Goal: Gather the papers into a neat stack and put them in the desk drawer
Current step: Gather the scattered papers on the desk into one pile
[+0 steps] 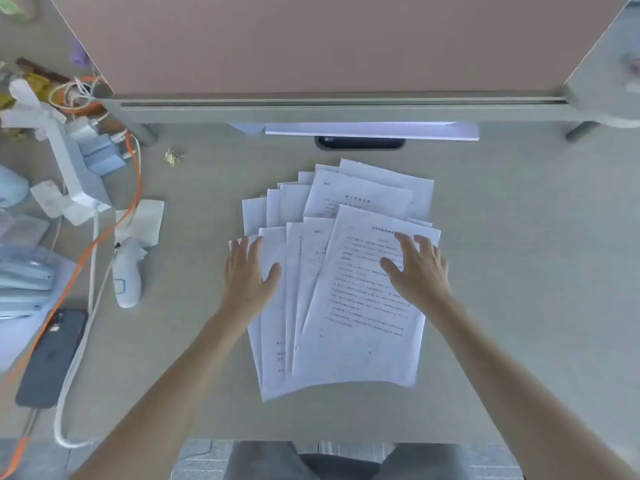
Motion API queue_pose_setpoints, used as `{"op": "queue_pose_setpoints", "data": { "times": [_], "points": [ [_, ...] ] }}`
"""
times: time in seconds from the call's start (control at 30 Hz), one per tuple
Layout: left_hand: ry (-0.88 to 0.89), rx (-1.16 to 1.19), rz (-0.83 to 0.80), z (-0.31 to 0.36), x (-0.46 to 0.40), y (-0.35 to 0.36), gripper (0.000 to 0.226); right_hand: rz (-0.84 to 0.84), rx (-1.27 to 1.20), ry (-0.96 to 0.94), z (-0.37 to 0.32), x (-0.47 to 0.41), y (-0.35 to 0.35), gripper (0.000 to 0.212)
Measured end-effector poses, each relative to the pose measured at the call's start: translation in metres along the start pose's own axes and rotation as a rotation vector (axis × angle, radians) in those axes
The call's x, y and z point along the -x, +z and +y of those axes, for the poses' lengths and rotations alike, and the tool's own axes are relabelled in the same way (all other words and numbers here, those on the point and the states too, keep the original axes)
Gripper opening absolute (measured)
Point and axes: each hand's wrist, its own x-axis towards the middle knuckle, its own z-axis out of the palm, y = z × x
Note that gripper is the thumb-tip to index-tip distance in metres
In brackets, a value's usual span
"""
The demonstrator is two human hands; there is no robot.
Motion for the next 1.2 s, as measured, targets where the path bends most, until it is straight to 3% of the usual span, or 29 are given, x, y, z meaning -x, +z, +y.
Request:
{"op": "queue_pose_setpoints", "data": {
  "times": [0.13, 0.3, 0.47, 0.53, 0.63, 0.7, 0.77, 0.87, 0.97, 1.2],
  "points": [
    [-0.063, -0.090, 0.070, -0.016, -0.014, 0.035, 0.070, 0.104, 0.120, 0.041, 0.024, -0.014, 0.040, 0.066],
    [0.003, -0.147, 0.185, -0.021, -0.024, 0.062, 0.069, 0.313, 0.163, -0.091, 0.038, -0.025, 0.075, 0.062],
    [0.088, -0.108, 0.289, -0.023, -0.029, 0.070, 0.065, 0.362, 0.137, -0.173, 0.031, -0.029, 0.090, 0.065],
    [0.109, -0.058, 0.278, -0.024, -0.031, 0.071, 0.063, 0.369, -0.043, -0.227, 0.027, -0.027, 0.089, 0.064],
    [0.140, 0.109, 0.300, -0.022, -0.023, 0.061, 0.048, 0.460, -0.520, -0.284, 0.032, -0.017, 0.082, 0.059],
    [0.129, 0.197, 0.326, -0.022, -0.009, 0.052, 0.040, 0.554, -0.630, -0.269, 0.046, -0.007, 0.078, 0.055],
    [0.091, 0.182, 0.322, -0.025, 0.006, 0.045, 0.050, 0.534, -0.546, -0.218, 0.060, 0.002, 0.076, 0.061],
    [0.038, 0.126, 0.276, -0.029, 0.026, 0.047, 0.059, 0.420, -0.217, -0.145, 0.072, 0.015, 0.083, 0.073],
    [0.017, -0.001, 0.217, -0.032, 0.036, 0.057, 0.067, 0.384, 0.030, -0.172, 0.073, 0.023, 0.092, 0.085],
    [0.054, -0.072, 0.235, -0.030, 0.006, 0.063, 0.071, 0.396, 0.079, -0.248, 0.070, -0.012, 0.085, 0.070]
  ]
}}
